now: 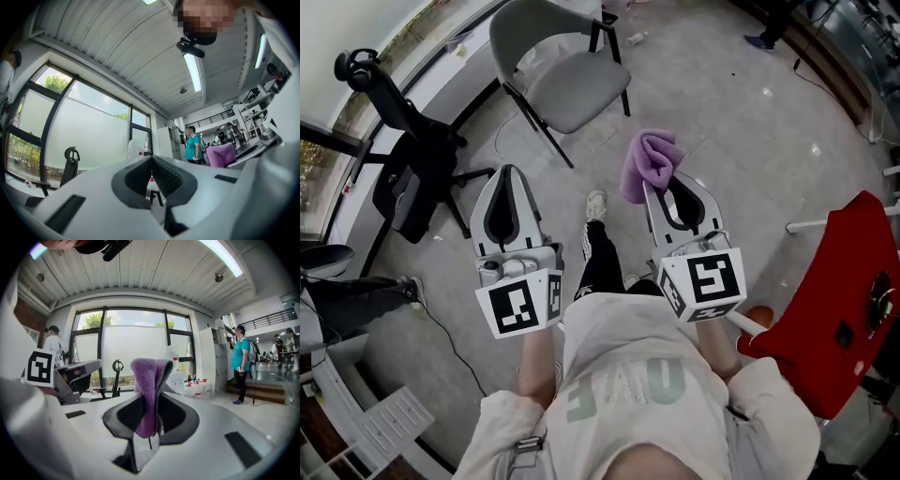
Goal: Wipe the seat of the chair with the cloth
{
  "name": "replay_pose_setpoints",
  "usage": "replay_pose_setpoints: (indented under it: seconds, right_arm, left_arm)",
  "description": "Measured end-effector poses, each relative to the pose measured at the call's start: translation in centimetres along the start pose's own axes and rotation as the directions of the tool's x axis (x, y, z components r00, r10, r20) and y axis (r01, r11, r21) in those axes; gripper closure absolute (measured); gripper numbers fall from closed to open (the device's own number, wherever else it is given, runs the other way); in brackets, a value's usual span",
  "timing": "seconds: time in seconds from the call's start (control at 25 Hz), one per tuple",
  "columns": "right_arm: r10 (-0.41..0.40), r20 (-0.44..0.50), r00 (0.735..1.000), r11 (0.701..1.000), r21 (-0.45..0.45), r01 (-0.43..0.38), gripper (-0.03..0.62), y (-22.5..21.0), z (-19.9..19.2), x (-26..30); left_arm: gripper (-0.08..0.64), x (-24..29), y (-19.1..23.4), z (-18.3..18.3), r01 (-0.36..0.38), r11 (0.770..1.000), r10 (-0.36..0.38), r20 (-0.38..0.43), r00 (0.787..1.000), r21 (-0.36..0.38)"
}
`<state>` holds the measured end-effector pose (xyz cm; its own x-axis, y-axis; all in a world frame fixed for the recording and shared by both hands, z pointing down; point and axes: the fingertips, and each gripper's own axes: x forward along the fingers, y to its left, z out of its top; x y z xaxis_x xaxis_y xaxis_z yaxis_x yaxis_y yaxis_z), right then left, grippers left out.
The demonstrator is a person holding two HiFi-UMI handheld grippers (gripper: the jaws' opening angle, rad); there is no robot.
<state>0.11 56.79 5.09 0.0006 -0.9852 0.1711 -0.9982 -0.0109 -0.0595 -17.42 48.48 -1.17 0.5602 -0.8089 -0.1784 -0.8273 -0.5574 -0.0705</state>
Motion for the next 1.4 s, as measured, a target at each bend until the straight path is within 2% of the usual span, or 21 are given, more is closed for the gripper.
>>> replay_pose_setpoints:
  seconds: [0.16,0.32,0.56,0.72,0.84,1.0,1.16,1.4]
  right_arm:
    - [-0.016,-0.022,1.000,1.000,-0.010,0.016,0.506,-2.3,-1.0,4.9]
    - [0.001,-0.055,0.998,1.000,-0.004,-0.002,0.506,-4.4,-0.3,11.4]
    - [0.012,-0.083,0.996,1.000,-0.007,-0.012,0.506,-7.5,3.8,24.9]
    - [0.004,-0.054,0.999,1.000,-0.022,-0.005,0.506,-9.6,8.0,33.6]
    - [-0.010,-0.027,1.000,1.000,-0.017,0.010,0.506,-10.6,10.3,38.1]
    - [-0.004,-0.012,1.000,0.999,-0.046,0.003,0.506,-11.8,12.2,41.6]
    - [0.005,0.001,1.000,0.999,-0.052,-0.005,0.506,-14.0,13.1,44.1]
    - [0.097,0.020,0.995,0.992,-0.083,-0.095,0.506,-14.9,14.6,47.6]
  left_arm:
    - [0.546,5.5,0.8,-3.3,0.011,1.000,-0.011,-0.014,1.000,-0.017]
    - [0.546,12.5,1.9,-4.6,0.023,1.000,-0.023,-0.014,1.000,-0.012]
    - [0.546,26.8,6.2,-7.3,0.055,0.998,-0.057,-0.062,0.996,-0.033]
    - [0.546,36.3,9.0,-7.5,0.086,0.996,-0.086,-0.045,0.995,-0.010]
    - [0.546,41.4,10.1,-7.5,0.111,0.994,-0.111,-0.041,0.993,0.001]
    - [0.546,45.7,9.9,-7.3,0.114,0.993,-0.116,-0.048,0.992,-0.038]
    - [0.546,48.4,8.9,-7.6,0.113,0.993,-0.114,-0.056,0.992,-0.033]
    - [0.546,50.4,9.7,-6.9,0.034,0.999,-0.034,-0.041,0.999,-0.014]
